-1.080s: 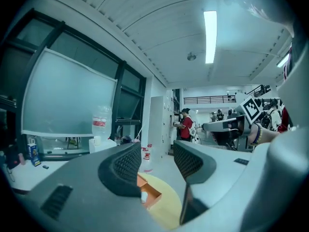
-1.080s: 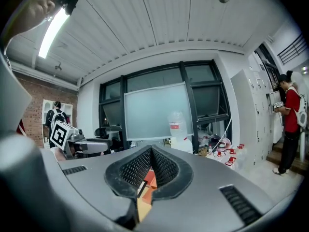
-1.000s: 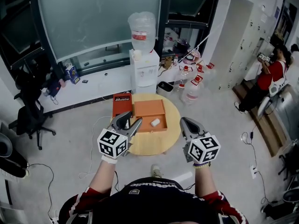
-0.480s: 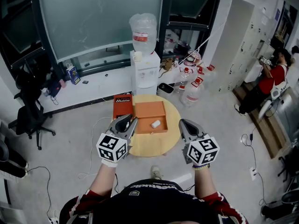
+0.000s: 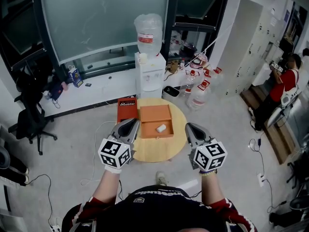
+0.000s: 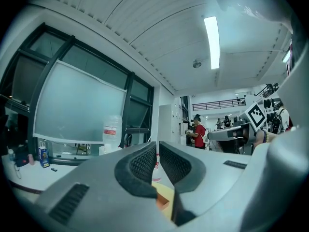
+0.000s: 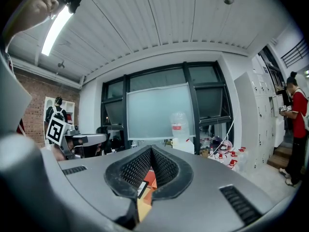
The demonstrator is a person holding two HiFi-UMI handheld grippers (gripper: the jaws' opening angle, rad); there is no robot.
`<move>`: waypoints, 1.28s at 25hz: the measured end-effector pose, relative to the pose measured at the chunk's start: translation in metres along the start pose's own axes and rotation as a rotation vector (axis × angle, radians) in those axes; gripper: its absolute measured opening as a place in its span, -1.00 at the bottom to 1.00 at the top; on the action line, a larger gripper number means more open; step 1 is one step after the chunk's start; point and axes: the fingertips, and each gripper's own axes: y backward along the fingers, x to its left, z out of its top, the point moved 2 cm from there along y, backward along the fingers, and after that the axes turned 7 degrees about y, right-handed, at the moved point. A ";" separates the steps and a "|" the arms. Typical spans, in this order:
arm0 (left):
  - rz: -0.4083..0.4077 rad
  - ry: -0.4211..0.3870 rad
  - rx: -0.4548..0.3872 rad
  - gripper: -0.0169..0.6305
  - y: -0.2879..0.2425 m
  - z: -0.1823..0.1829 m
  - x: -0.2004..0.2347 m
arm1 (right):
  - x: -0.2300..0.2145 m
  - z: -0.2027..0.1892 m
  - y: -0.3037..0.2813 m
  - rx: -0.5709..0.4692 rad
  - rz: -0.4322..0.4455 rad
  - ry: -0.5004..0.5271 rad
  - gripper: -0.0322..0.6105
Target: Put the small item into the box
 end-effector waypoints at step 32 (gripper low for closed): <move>-0.022 -0.008 0.005 -0.89 0.007 0.000 -0.008 | 0.008 0.011 0.010 -0.032 -0.007 0.021 -0.82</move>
